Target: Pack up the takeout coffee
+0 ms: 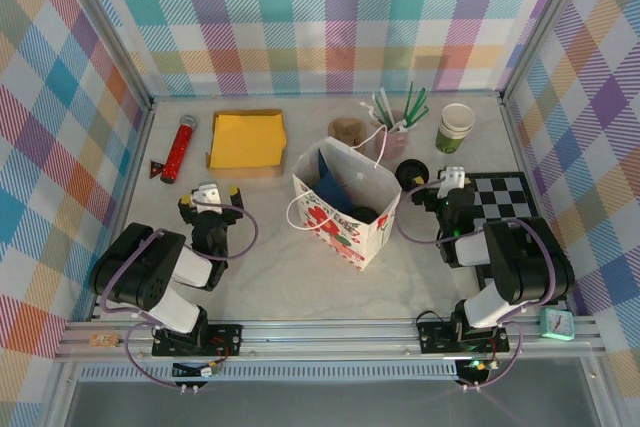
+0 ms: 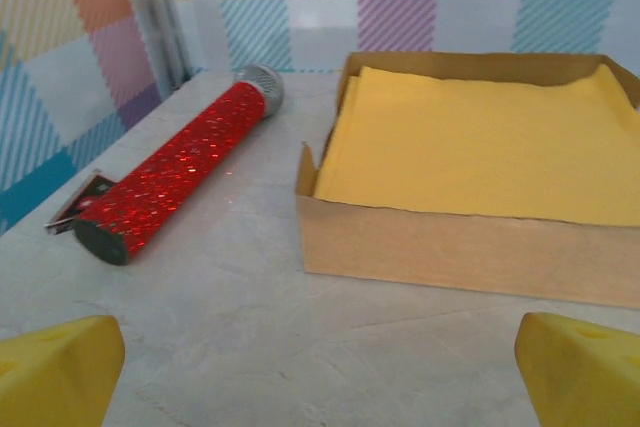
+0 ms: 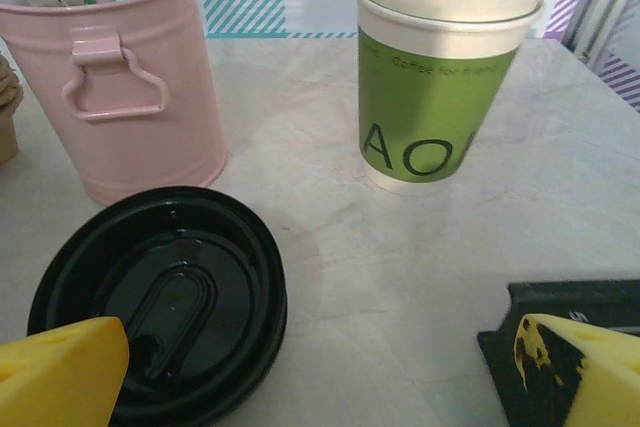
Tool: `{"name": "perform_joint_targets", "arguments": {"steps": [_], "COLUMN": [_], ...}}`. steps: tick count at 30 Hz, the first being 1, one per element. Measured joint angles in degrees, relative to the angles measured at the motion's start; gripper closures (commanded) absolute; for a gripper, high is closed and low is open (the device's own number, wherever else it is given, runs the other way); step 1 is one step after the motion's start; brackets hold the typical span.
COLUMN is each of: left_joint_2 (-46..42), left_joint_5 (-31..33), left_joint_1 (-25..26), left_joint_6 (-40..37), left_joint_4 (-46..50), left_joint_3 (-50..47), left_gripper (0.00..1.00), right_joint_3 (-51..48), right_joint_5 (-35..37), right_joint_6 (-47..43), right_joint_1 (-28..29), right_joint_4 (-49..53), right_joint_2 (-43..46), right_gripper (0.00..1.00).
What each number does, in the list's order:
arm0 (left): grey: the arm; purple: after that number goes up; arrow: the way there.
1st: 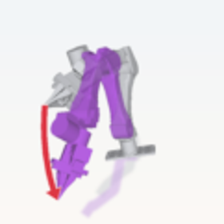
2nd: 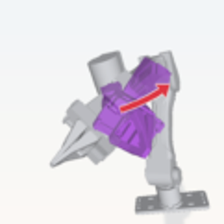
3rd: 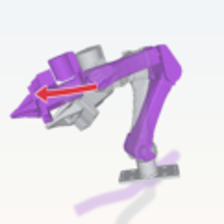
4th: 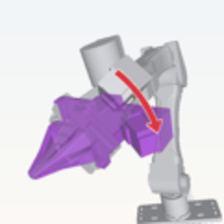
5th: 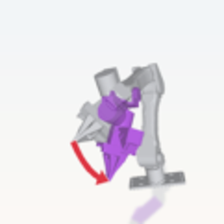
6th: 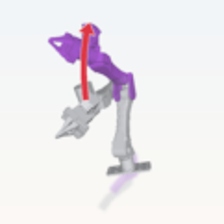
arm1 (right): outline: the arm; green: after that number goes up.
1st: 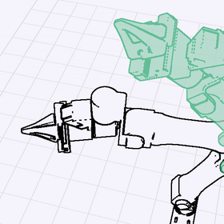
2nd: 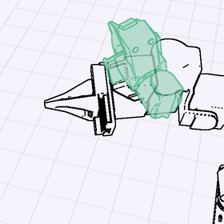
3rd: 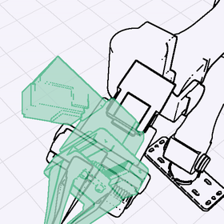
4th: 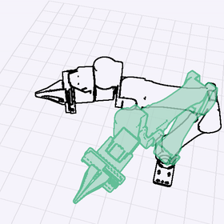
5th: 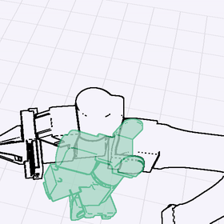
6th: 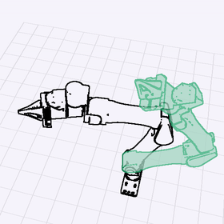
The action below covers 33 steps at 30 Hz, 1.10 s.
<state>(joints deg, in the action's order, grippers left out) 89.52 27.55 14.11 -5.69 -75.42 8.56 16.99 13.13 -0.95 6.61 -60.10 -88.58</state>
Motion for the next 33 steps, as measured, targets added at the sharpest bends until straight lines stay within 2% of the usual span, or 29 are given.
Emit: {"name": "perform_joint_targets", "arguments": {"steps": [4,17,26,30,33], "left_joint_2": [3.54,3.76,1.81,1.79,1.79], "left_joint_5": [-3.52,-7.61,-14.32,-19.06,-20.74], "left_joint_1": [0.0,-0.28,-4.9,-8.81,-10.47], "left_joint_6": [-1.49,-2.75,-1.11,1.2,2.27], "left_joint_4": [0.09,0.7,13.99,21.75,24.13], "left_joint_3": [1.27,2.23,9.86,14.62,15.39], "left_gripper": [0.0,0.0,0.0,0.0,0.0], "right_joint_3": [1.92,1.99,1.42,1.38,2.91], "right_joint_5": [-1.49,-2.36,-4.0,-4.85,-5.53], "right_joint_6": [0.02,0.0,-0.46,-1.03,-0.44], "right_joint_1": [-0.81,-0.98,-0.98,-0.98,-1.9], "right_joint_4": [2.62,4.96,4.24,4.24,7.45], "right_joint_2": [0.0,0.0,0.0,0.0,0.0], "right_gripper": [0.01,0.01,0.01,0.01,0.01]}}
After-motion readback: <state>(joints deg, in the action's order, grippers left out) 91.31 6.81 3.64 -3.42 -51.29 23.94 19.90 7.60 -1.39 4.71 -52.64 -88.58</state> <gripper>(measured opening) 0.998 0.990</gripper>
